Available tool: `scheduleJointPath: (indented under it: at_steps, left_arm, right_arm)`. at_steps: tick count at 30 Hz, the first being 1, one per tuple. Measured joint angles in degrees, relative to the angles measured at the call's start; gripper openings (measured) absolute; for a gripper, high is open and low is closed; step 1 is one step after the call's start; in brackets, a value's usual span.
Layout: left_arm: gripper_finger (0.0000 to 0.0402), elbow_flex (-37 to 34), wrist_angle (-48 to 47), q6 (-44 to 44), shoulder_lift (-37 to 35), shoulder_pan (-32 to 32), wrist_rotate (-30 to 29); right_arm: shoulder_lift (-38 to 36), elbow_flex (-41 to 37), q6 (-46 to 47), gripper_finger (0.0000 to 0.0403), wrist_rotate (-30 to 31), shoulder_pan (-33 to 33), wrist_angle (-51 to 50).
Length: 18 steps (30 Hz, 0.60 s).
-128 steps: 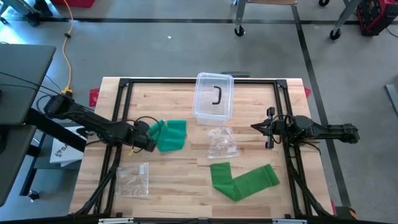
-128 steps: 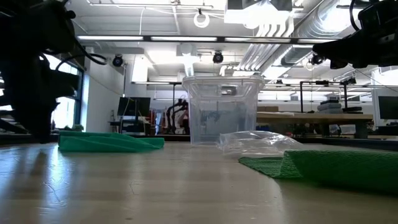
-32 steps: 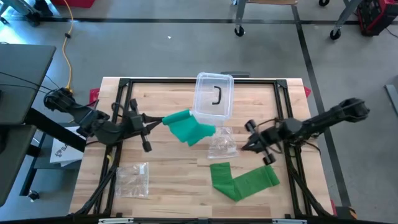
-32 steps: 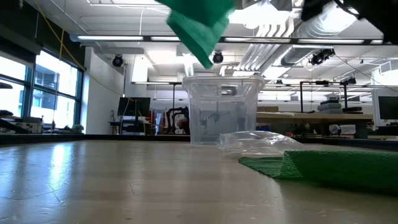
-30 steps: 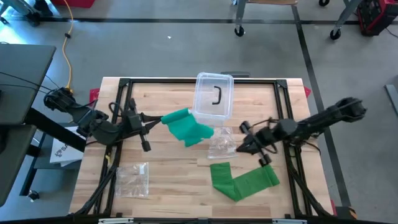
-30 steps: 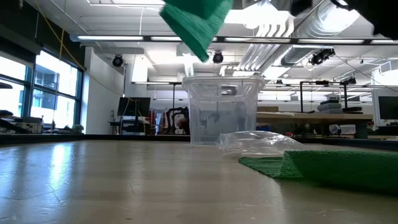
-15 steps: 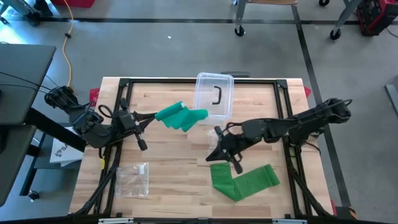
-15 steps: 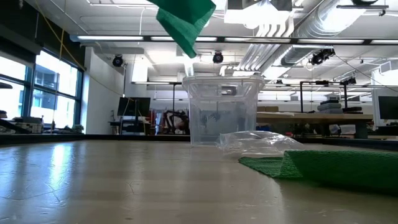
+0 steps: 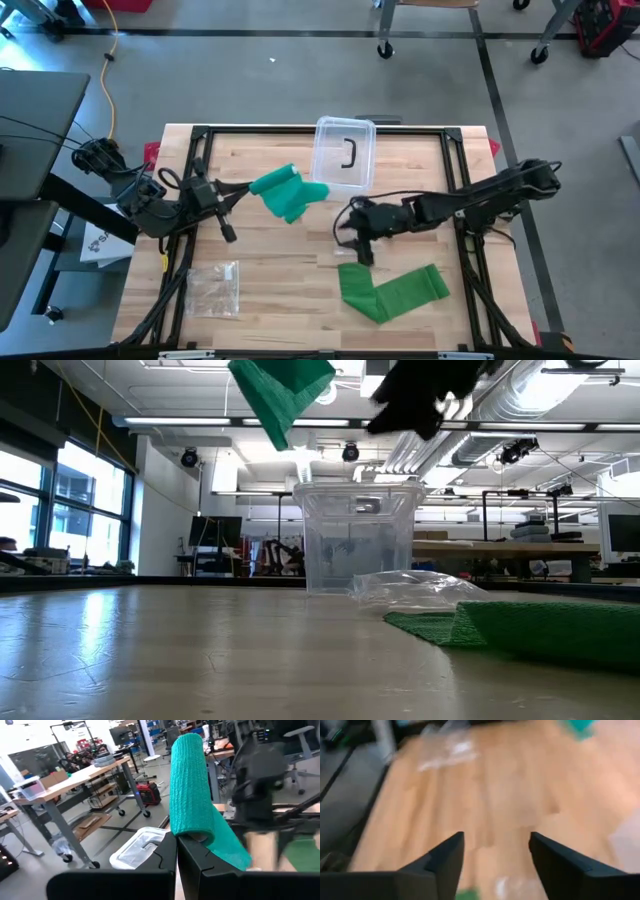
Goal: Roll bandage
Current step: Roll the blue bandage
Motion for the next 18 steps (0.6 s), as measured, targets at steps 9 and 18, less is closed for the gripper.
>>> scheduleJointPath:
  at_steps: [9, 18]
  left_arm:
    - [0.0, 0.0, 9.68, 7.13, 0.02, -0.91, 7.4]
    - [0.0, 0.0, 18.3, 17.66, -0.43, -3.55, 14.66]
  right_arm:
    - [-0.01, -9.12, 0.99, 0.0243, 1.13, -6.28, 28.91]
    - [-0.04, -9.89, 3.0, 0.0243, -10.01, -7.58, 39.83]
